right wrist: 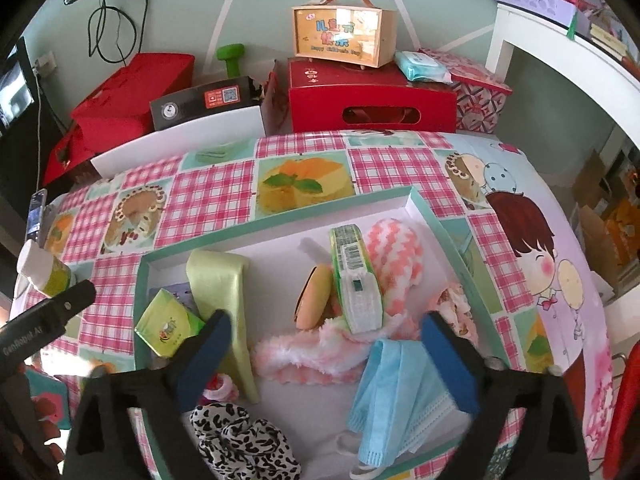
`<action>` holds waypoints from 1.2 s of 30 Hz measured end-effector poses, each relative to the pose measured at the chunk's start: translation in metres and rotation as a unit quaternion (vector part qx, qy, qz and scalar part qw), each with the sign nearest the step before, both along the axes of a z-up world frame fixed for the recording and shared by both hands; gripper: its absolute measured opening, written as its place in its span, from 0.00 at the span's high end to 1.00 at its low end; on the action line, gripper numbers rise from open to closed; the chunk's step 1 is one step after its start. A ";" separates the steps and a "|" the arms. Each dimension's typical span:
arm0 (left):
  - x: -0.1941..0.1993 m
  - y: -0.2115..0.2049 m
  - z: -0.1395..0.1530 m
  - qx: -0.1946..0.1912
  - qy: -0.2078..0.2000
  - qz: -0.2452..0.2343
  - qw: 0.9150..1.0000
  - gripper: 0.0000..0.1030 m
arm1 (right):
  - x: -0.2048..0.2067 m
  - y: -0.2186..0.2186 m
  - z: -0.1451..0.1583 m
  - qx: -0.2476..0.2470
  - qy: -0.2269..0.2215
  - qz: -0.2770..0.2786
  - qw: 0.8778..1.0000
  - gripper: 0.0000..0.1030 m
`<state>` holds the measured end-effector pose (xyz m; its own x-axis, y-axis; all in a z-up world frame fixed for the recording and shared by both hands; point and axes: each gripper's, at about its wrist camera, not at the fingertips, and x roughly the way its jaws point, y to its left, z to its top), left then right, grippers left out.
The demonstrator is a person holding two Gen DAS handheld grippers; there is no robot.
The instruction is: Organize soft objects
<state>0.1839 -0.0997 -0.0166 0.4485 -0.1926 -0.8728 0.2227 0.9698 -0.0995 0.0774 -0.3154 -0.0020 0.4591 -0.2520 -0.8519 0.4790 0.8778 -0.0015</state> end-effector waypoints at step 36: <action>-0.078 0.010 0.015 0.072 -0.014 -0.004 0.997 0.05 | -0.052 0.047 0.010 0.014 0.019 0.042 0.999 0.00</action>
<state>0.1056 -0.0893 -0.0015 0.4728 -0.0702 -0.8784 0.2313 0.9718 0.0469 0.0250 -0.2687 0.0079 0.4447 -0.1896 -0.8754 0.4038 0.9148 0.0070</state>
